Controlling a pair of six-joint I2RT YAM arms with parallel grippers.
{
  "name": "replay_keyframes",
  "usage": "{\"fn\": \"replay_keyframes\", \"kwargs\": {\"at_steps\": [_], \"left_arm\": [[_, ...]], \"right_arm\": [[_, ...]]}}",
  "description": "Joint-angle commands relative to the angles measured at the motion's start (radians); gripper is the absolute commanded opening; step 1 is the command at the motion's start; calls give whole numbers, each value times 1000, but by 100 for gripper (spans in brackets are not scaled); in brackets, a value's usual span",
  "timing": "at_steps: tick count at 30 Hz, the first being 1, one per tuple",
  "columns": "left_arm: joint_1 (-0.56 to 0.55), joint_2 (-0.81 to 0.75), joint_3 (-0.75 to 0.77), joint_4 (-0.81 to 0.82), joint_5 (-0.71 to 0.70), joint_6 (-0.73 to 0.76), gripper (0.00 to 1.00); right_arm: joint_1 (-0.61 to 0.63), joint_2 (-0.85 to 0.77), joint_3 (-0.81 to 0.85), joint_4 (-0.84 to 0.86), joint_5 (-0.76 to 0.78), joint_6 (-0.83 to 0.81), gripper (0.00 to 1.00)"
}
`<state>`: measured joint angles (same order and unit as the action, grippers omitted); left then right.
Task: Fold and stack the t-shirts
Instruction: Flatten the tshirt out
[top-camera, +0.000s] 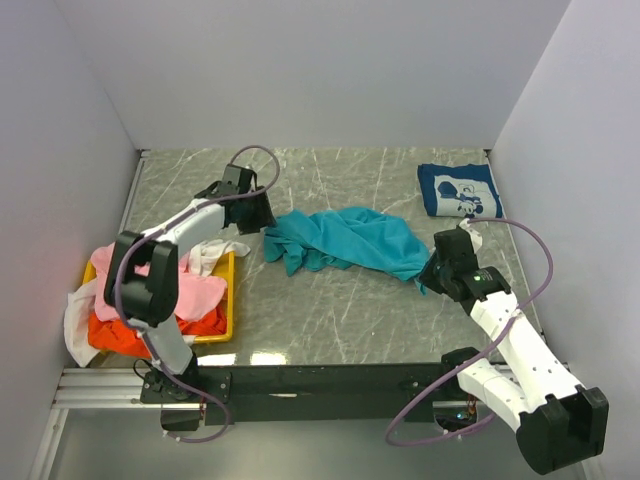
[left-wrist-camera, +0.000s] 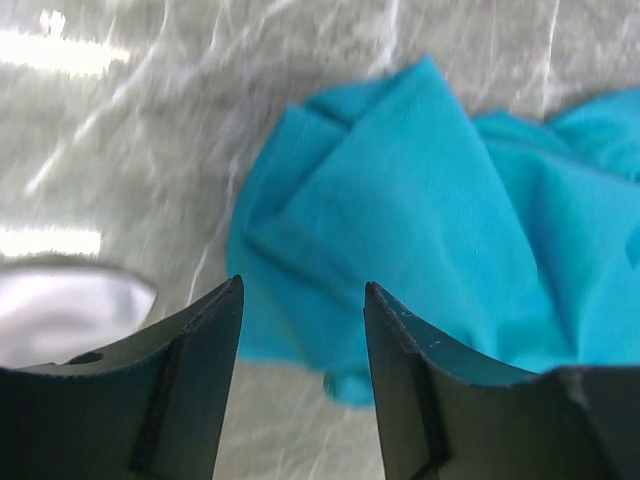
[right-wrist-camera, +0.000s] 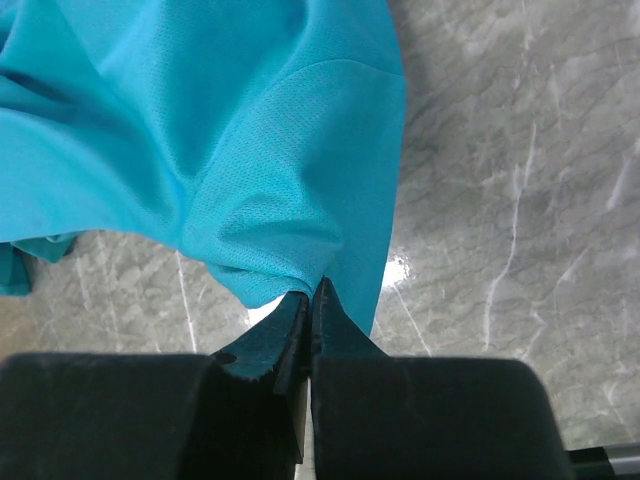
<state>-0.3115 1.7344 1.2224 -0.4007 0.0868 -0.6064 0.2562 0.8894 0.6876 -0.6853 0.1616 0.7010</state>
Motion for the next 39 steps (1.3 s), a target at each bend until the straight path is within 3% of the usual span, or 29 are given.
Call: {"fn": "replay_keyframes", "kwargs": {"at_steps": [1, 27, 34, 39], "left_arm": [[5, 78, 78, 63, 16, 8, 56], [6, 197, 127, 126, 2, 16, 40], [6, 197, 135, 125, 8, 8, 1], [8, 186, 183, 103, -7, 5, 0]], "right_arm": [[-5, -17, 1, 41, -5, 18, 0], [-5, -4, -8, 47, -50, 9, 0], [-3, -15, -13, 43, -45, 12, 0], [-5, -17, 29, 32, -25, -1, 0]]}}
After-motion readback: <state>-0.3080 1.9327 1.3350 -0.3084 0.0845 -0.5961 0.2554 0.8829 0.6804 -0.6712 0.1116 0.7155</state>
